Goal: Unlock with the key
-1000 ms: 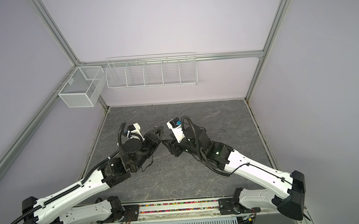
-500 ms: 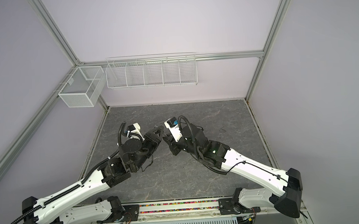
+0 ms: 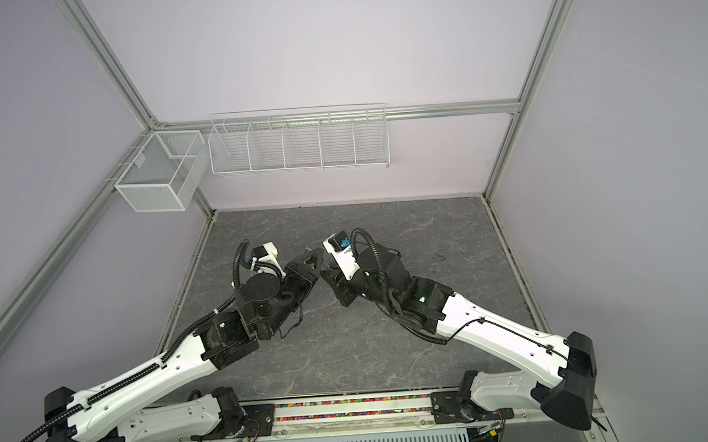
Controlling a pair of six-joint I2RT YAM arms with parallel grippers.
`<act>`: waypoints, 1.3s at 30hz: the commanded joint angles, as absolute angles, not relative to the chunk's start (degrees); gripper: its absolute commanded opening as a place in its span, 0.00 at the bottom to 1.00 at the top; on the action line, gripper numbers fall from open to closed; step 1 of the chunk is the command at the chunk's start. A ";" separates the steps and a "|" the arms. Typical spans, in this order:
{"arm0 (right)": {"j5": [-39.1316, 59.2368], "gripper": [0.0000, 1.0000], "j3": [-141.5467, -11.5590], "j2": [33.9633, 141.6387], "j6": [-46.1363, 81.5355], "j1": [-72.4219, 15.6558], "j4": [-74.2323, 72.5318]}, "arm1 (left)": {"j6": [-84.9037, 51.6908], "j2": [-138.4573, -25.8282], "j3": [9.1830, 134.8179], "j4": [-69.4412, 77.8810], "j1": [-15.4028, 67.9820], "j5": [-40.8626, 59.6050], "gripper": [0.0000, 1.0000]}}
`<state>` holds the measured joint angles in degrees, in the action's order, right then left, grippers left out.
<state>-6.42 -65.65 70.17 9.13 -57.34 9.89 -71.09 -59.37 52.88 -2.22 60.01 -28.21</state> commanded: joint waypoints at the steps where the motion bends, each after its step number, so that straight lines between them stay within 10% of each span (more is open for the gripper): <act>1: -7.25 0.44 -66.09 69.08 7.60 -57.13 7.92 | -71.22 -59.72 52.90 -0.06 59.94 -27.99 0.00; 39: -4.42 0.10 -65.13 69.08 7.64 -55.25 11.06 | -72.07 -58.62 52.82 -0.11 59.94 -29.24 0.00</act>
<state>-4.67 -65.69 70.15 7.38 -55.94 8.58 -71.50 -59.57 52.58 -2.09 60.01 -28.27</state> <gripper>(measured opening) 0.098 0.292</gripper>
